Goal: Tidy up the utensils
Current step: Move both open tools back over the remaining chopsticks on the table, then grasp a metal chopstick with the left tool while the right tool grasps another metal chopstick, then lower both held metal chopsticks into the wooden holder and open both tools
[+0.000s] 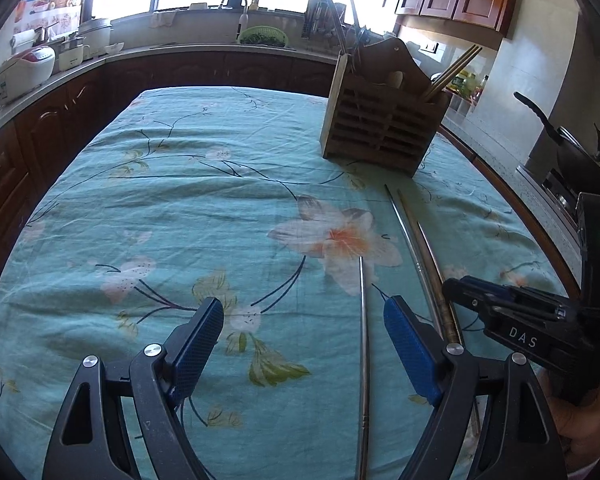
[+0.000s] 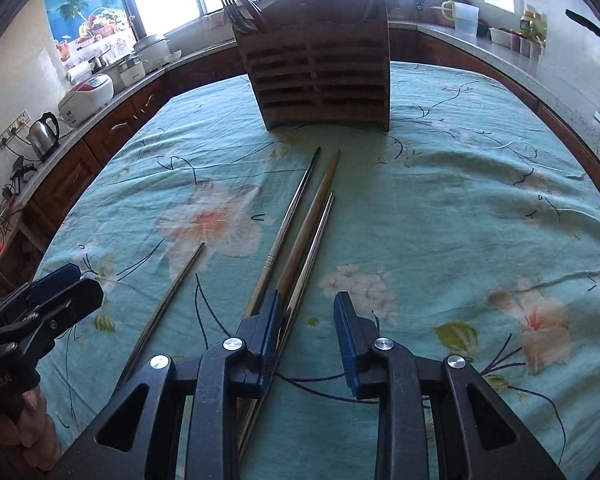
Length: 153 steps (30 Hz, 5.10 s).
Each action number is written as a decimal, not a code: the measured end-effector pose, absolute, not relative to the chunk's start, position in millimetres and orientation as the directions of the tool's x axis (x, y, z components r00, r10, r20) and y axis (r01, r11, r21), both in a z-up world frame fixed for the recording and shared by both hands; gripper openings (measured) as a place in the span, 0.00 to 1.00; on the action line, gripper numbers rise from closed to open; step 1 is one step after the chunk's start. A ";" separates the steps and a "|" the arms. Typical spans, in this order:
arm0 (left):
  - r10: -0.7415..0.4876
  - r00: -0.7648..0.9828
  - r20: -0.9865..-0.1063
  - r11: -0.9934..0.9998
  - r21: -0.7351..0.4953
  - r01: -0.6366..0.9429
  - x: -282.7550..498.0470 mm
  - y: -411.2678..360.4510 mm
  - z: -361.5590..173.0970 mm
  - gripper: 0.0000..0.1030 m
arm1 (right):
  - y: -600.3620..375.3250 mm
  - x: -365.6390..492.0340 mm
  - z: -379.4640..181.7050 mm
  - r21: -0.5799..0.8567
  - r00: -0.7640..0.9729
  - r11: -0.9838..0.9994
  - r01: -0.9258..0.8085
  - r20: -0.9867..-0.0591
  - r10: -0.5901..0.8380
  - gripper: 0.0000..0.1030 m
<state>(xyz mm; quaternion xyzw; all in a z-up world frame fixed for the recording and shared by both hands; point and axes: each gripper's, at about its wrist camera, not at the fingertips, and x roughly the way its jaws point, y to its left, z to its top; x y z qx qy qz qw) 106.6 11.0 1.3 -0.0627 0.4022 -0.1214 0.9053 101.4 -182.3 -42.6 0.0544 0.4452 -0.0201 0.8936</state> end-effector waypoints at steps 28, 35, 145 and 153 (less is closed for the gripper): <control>-0.268 0.600 -0.754 0.959 -0.152 0.238 123.3 -7.2 -0.3 0.77 | -194.1 94.2 -42.3 0.036 0.564 0.997 0.066 -0.826 -0.008 0.08; -0.272 0.538 -0.798 0.943 -0.109 0.316 146.5 -30.8 -10.8 0.47 | -220.0 94.0 -38.2 0.135 0.587 0.982 0.134 -0.809 0.031 0.15; -0.315 0.922 -0.226 0.910 -0.347 0.226 313.1 -46.0 69.2 0.03 | -288.9 225.0 122.3 0.246 0.923 0.950 0.193 -0.374 -0.091 0.05; -0.336 0.911 -0.238 0.910 -0.334 0.248 317.7 -28.8 76.1 0.03 | -284.5 229.8 108.9 0.240 0.906 0.952 0.191 -0.417 -0.077 0.05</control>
